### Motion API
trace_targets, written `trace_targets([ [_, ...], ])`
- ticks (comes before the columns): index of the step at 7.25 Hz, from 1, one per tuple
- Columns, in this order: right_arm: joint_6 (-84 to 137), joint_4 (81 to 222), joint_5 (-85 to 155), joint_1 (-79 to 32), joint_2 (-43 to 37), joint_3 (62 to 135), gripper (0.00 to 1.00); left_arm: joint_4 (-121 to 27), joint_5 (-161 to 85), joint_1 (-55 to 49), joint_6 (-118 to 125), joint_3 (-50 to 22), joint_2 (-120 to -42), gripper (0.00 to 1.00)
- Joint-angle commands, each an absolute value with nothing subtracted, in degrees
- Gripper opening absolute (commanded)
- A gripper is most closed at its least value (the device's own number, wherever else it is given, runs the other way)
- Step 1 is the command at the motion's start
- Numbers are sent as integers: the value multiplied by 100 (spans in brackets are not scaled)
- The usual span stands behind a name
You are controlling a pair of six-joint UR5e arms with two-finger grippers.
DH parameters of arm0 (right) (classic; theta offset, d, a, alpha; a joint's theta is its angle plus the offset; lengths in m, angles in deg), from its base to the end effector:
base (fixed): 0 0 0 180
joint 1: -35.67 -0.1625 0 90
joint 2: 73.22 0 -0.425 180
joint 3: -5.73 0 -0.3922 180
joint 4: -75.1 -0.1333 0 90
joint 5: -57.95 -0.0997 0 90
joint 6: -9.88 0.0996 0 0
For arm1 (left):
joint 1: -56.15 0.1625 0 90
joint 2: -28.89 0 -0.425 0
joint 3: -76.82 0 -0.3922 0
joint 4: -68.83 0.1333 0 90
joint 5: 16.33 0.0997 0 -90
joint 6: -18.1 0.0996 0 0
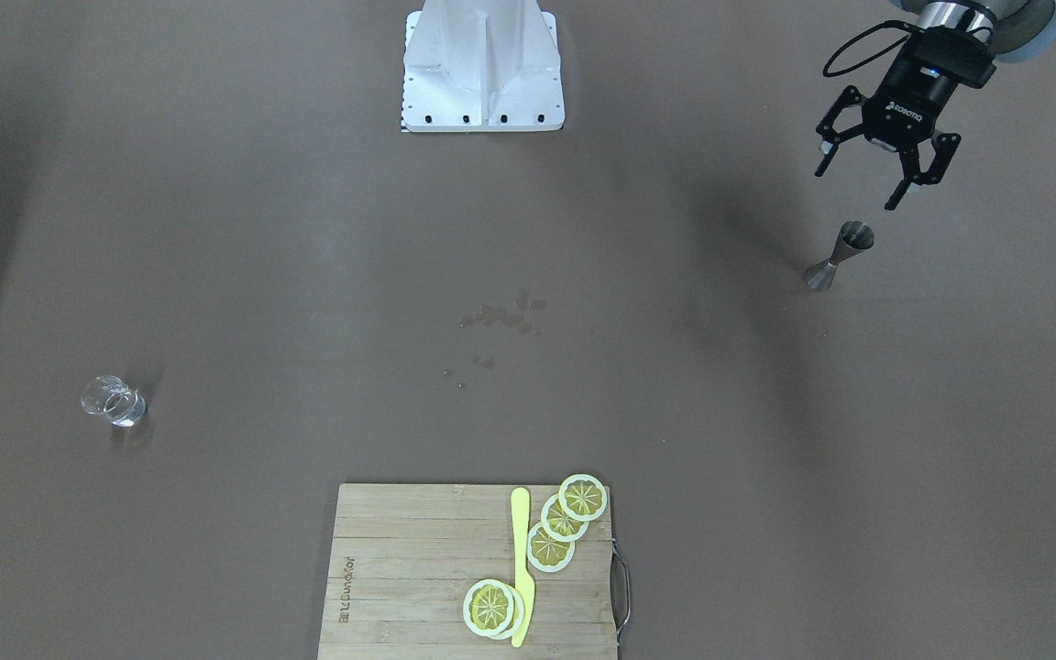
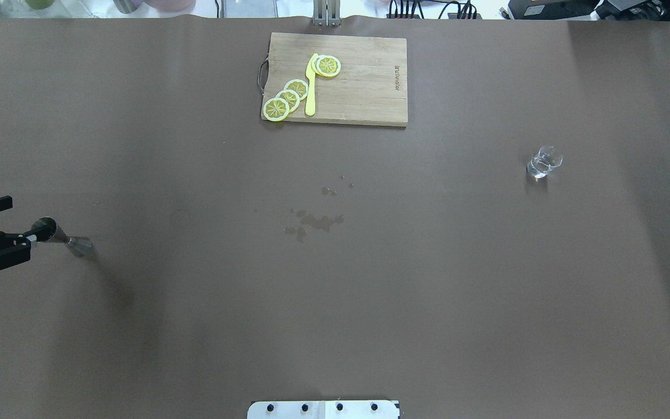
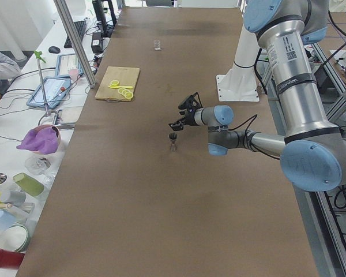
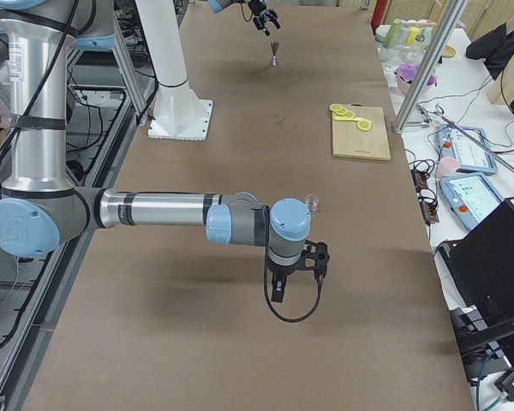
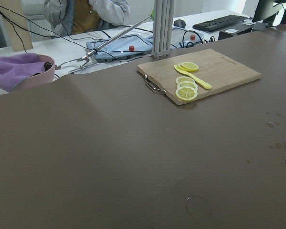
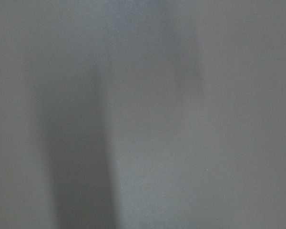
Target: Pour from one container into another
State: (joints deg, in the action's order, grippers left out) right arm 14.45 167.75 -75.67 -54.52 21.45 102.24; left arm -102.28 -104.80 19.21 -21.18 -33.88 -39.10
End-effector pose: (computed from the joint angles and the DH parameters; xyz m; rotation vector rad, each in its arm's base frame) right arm 0.0661 -0.4558 0.6470 -0.0425 -0.7605 0.0844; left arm 0.1968 -0.3181 0.4850 0.9822 0.9910 0.1817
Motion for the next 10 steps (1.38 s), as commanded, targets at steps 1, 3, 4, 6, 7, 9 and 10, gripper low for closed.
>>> trace_targets([
  [1,1445,16774,-7582,-5450,2144,10224,100,-9355,-12017,471,-2119,-2964,-4350,98],
  [3,1445,16783,-7565,-5450,2135,10224,100,-7630,-13839,-924,-2110,-2716,-4824,98],
  [4,1454,16783,-7591,-5450,2135,10233,100,-6836,-14885,-1429,-2084,-2289,-5306,98],
  [6,1454,16783,-7609,-5450,2135,10233,100,-5315,-15475,-1714,-2031,-2162,-5451,98],
  [7,1454,16800,-7626,-5450,2144,10233,100,-4629,-15580,-1724,-1657,-2153,-5521,98],
  [9,1454,16809,-7652,-5459,2179,10241,100,-2908,-15520,-2187,813,-2162,-5757,98],
  [10,1454,16800,-7653,-5450,2188,10241,100,-2507,-15494,-2329,1521,-2205,-5759,98],
])
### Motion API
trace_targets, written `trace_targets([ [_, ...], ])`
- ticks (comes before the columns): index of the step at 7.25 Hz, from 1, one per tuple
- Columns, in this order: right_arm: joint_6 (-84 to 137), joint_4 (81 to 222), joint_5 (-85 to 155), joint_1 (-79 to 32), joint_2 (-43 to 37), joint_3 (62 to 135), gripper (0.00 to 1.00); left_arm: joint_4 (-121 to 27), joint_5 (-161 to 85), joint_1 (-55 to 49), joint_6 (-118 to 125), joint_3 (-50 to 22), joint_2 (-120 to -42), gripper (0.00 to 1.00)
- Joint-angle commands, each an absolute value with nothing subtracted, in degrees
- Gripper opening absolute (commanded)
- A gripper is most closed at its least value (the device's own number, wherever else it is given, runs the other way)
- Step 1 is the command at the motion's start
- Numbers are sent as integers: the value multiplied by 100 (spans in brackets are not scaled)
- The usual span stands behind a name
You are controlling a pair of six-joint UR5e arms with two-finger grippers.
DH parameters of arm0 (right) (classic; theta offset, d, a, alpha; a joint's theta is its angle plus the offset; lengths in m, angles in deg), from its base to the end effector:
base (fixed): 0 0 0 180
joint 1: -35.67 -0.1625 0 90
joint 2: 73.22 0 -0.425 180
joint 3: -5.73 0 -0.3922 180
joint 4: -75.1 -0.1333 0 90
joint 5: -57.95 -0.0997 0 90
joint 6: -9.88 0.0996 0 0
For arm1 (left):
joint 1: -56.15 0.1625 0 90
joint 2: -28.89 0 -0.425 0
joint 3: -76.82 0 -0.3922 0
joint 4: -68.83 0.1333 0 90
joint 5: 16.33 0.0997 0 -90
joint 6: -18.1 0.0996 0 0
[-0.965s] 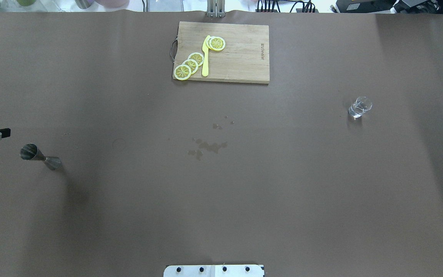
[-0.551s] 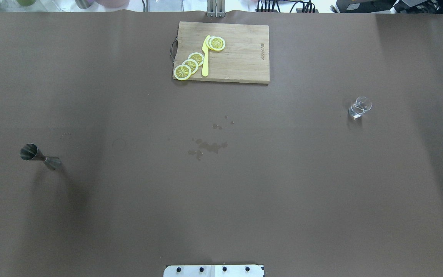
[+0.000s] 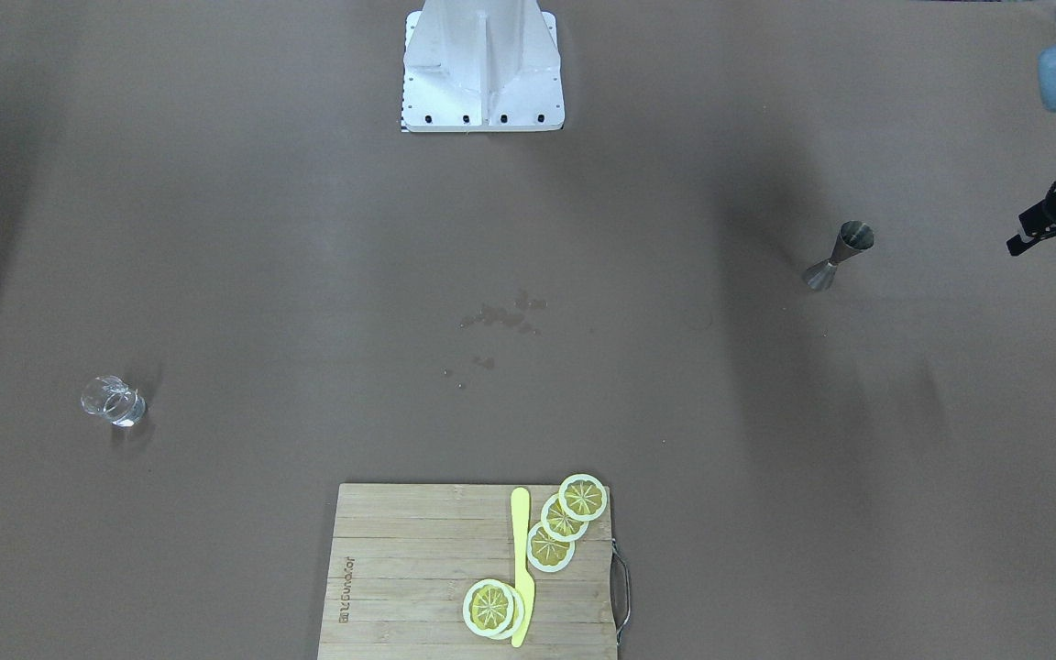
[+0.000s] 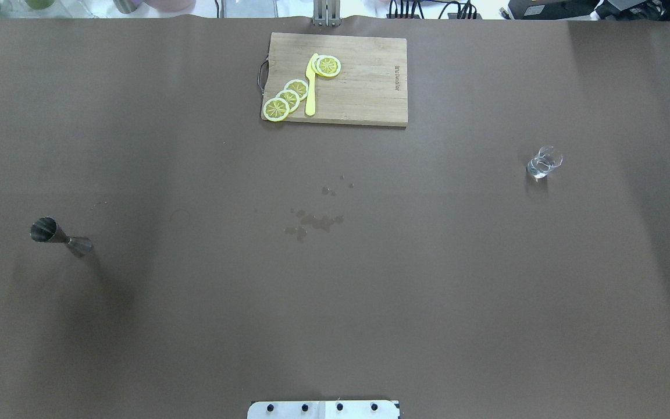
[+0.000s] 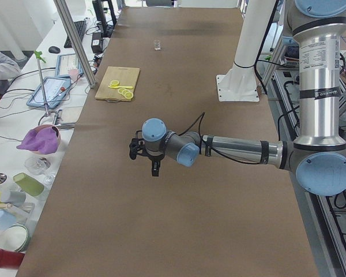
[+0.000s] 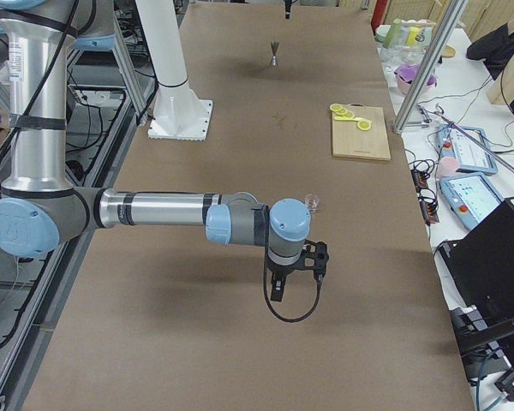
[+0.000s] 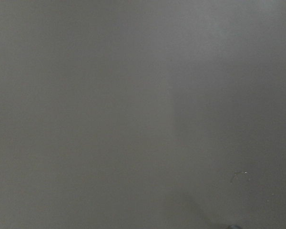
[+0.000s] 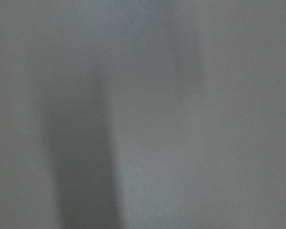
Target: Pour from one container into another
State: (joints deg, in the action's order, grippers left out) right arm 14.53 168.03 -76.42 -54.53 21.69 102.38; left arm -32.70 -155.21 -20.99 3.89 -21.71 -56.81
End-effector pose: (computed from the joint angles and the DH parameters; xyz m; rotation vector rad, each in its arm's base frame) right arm 0.0652 -0.4536 0.6473 -0.0498 -0.7733 0.0884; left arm 0.0485 -0.4741 0.5933 0.0526 0.8843 0.0953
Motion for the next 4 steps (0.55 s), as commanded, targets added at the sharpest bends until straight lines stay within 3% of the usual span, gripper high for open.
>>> trace_targets([
  [1,1454,16818,-7653,-5450,2188,10241,100,-2434,-15259,-2400,1972,-2249,-5689,98],
  [4,1454,16827,-7653,-5450,2206,10241,100,-2064,-15010,-2515,2786,-2198,-5671,98],
])
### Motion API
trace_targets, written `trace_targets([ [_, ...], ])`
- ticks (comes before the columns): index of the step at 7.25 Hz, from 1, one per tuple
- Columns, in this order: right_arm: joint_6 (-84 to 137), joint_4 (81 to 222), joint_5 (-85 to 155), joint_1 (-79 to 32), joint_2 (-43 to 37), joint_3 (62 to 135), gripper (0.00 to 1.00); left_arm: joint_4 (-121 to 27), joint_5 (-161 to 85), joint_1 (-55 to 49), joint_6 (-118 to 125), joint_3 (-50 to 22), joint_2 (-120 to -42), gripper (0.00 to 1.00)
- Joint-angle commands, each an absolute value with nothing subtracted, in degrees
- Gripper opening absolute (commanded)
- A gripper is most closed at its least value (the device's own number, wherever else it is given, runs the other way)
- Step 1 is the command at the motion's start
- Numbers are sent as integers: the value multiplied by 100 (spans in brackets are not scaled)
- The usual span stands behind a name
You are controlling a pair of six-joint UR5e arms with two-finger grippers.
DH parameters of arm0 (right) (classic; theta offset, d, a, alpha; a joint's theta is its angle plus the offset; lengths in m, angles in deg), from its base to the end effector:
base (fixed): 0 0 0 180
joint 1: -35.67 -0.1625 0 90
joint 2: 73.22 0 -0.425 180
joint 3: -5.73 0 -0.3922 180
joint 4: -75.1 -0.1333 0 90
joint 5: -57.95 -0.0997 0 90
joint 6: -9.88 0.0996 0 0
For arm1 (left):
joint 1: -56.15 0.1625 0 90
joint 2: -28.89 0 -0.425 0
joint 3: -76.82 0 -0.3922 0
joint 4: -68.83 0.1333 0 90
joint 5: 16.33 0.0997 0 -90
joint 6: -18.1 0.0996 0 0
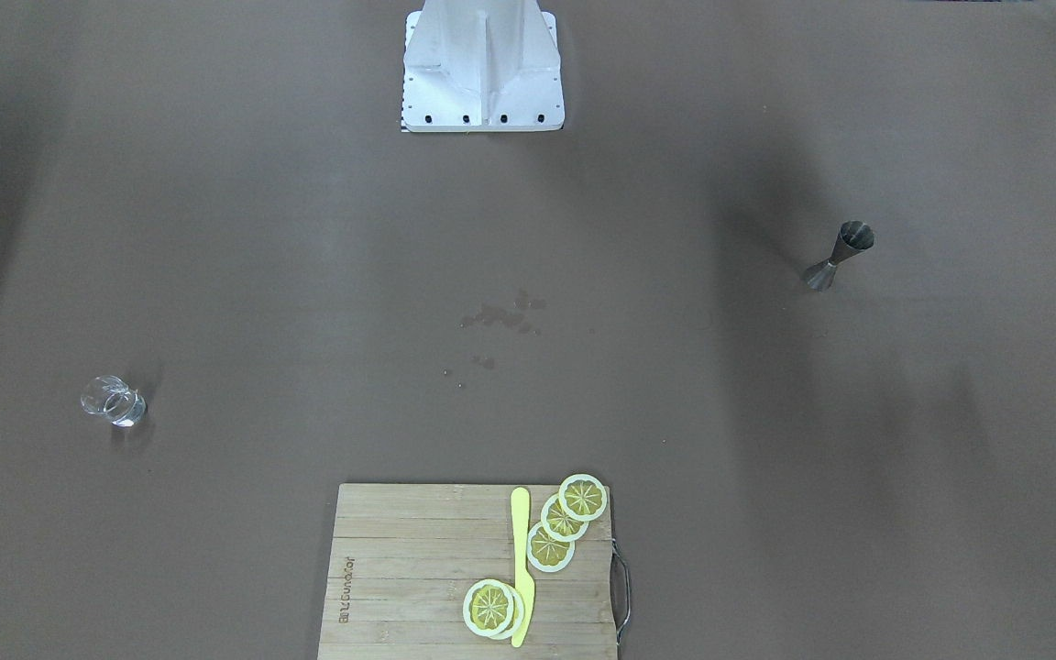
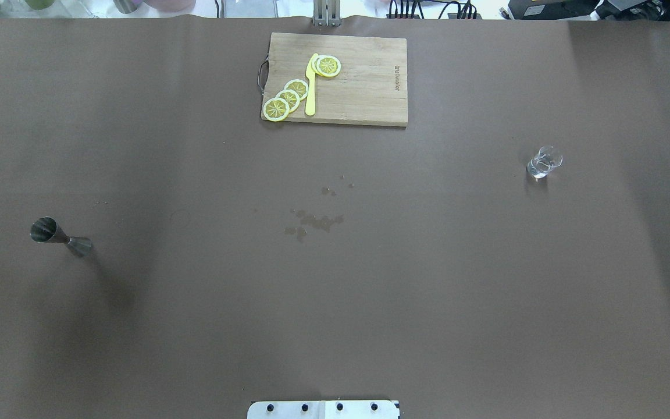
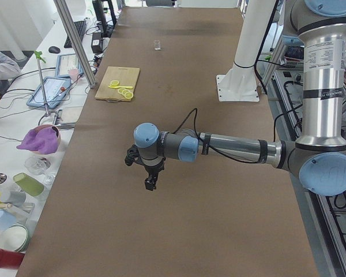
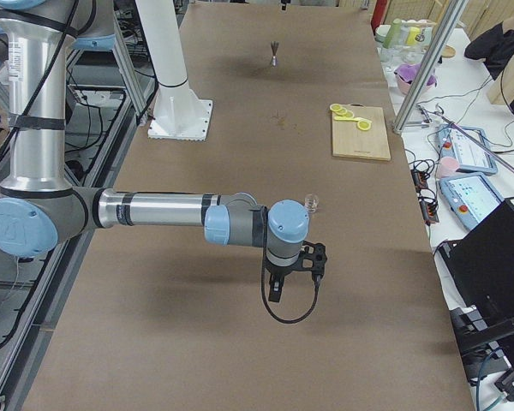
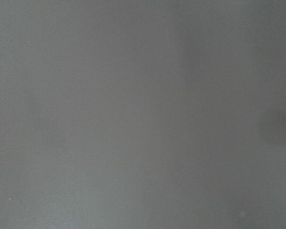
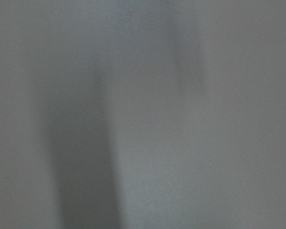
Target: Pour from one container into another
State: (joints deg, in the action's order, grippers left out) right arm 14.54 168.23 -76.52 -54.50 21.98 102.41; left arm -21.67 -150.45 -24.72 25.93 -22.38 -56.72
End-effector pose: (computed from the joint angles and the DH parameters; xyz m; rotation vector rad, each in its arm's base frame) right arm 0.0649 -0.4510 0.6495 -0.0577 -0.7747 0.0912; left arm 0.0105 -0.4684 0.6153 0.0797 0.7738 0.3167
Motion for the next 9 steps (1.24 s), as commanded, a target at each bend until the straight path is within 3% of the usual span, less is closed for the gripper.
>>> trace_targets([
  [1,1454,16827,-7653,-5450,2206,10241,100,-2064,-15019,-2558,2751,-2188,-5662,98],
  [9,1454,16818,-7661,-5459,2206,10268,100,-2090,-14967,-2682,2733,-2154,-5521,98],
])
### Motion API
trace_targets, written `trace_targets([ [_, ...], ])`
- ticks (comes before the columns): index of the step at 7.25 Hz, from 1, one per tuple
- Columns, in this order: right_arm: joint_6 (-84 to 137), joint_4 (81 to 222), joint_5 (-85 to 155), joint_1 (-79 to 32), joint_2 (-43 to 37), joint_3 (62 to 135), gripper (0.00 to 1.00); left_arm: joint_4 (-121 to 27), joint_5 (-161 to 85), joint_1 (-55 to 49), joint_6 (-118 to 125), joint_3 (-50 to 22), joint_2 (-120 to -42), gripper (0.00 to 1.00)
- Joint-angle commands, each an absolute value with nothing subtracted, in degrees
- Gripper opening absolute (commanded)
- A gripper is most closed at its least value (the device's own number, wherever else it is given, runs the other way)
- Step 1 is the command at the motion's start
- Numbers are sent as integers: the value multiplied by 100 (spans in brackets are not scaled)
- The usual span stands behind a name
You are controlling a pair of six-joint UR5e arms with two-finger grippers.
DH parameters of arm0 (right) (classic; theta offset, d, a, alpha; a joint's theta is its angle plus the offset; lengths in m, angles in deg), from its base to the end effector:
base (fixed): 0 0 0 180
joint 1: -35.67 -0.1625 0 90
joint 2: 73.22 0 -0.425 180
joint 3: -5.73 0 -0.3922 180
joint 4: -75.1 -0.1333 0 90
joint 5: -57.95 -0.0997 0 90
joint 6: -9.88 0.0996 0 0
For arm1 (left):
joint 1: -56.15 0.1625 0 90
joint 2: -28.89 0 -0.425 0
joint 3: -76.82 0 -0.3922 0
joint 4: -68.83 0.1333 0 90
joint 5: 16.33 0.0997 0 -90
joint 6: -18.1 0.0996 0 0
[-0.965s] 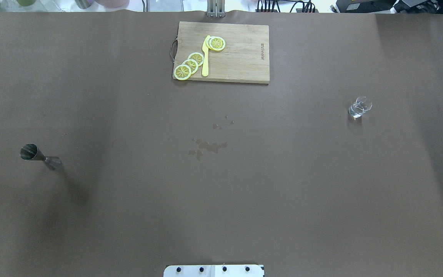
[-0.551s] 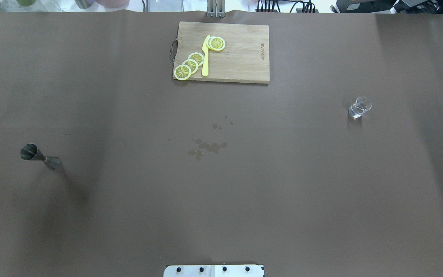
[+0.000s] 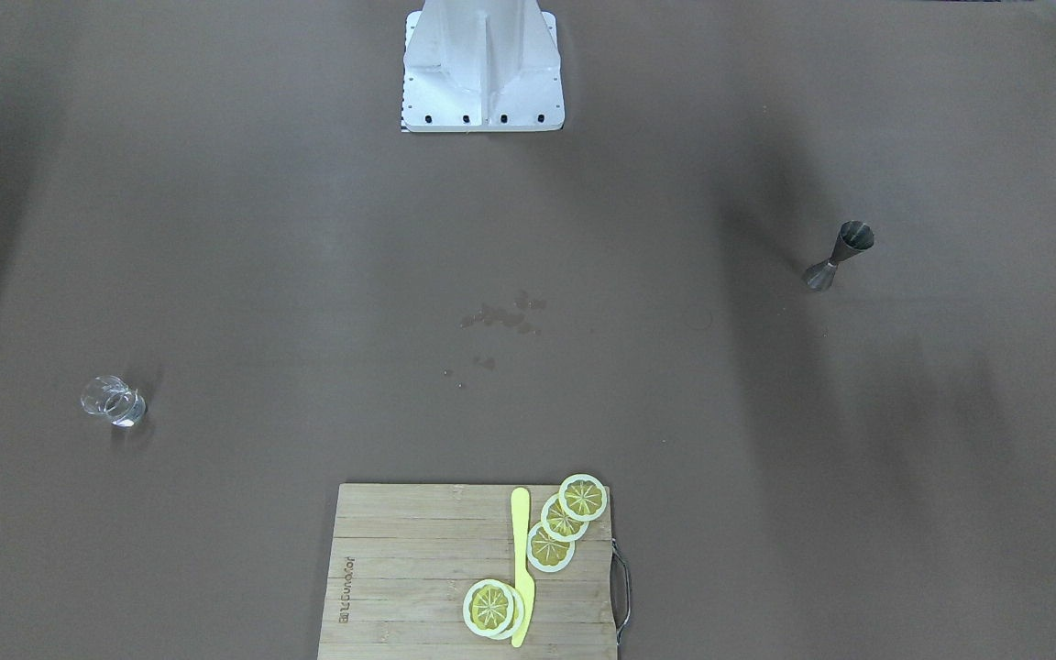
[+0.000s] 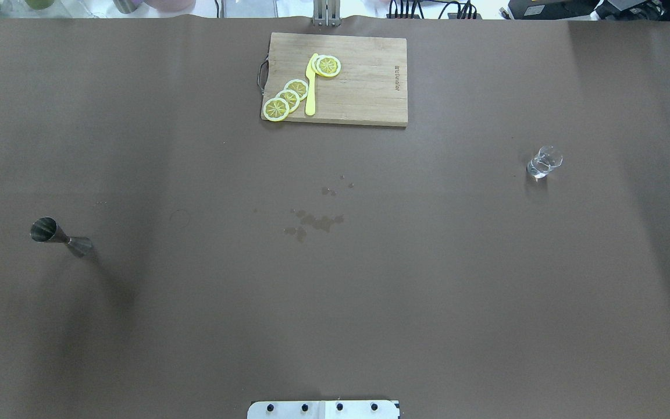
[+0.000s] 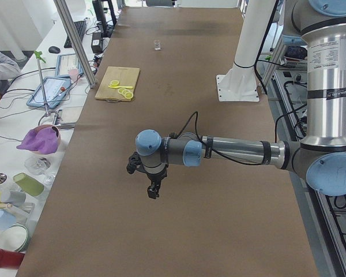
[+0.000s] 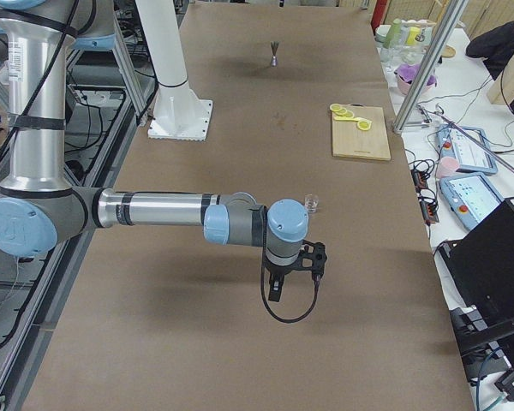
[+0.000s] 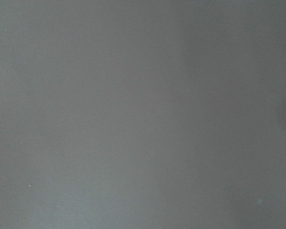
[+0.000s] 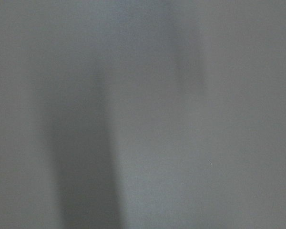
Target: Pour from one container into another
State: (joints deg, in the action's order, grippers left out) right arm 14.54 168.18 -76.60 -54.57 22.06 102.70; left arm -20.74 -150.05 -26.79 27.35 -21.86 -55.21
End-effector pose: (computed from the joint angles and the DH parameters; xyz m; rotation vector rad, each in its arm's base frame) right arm 0.0653 -0.4506 0.6475 -0.0530 -0.7763 0.0906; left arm -0.0086 -0.4551 0.6341 0.0538 0.7648 0.2863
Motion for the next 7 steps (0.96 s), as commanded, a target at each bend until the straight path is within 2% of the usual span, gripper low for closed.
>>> trace_targets([
  [1,1445,16792,-7661,-5459,2206,10242,100,-2082,-14975,-2656,2724,-2066,-5600,98],
  [6,1436,16800,-7661,-5459,2206,10241,100,-2178,-14932,-2795,2715,-1566,-5786,98],
  [7,1436,16800,-7661,-5450,2206,10241,100,-2170,-14975,-3309,2715,-1329,-5820,98],
])
